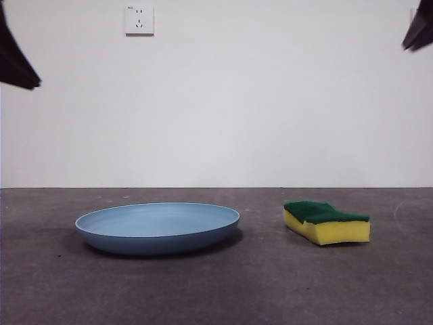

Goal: Pick up the plate,pick up the cloth,clean the plate with the cloth

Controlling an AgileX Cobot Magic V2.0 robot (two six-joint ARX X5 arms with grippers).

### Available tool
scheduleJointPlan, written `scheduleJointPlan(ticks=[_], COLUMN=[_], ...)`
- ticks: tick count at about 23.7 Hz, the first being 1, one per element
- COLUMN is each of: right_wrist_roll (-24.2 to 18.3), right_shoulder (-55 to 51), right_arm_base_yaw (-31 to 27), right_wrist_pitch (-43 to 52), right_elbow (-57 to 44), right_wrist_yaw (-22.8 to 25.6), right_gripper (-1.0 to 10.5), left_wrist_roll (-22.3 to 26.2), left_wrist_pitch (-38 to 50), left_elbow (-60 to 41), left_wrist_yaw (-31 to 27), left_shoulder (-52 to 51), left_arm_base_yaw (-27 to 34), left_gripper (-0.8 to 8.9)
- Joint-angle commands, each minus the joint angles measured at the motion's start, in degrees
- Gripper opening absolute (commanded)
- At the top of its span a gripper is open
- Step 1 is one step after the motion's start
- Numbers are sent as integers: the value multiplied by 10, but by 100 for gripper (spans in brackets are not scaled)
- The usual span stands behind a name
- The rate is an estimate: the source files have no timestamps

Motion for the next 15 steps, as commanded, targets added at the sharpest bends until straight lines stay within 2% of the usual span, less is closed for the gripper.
scheduleJointPlan(ticks=[1,2,5,9,15], right_wrist_roll=[-5,-5,-3,2,2], right_shoulder=[17,20,23,23,23], right_arm_base_yaw=[1,1,1,2,2], right_wrist_pitch=[-10,-16,-20,-20,-21], right_elbow=[2,2,2,2,2], right_wrist_yaw=[-2,-2,-2,-2,-2], right_gripper=[451,482,480,477,477], left_wrist_roll=[9,4,-3,-6,7], left_wrist_pitch=[32,47,79,42,3], left_elbow=[1,1,6,56,147], left_wrist_yaw=[-1,-1,-8,-81,-139], left_shoulder=[28,40,89,192,346], left_arm_base_yaw=[-14,-20,-45,-79,-115], left_gripper=[344,344,345,345,344])
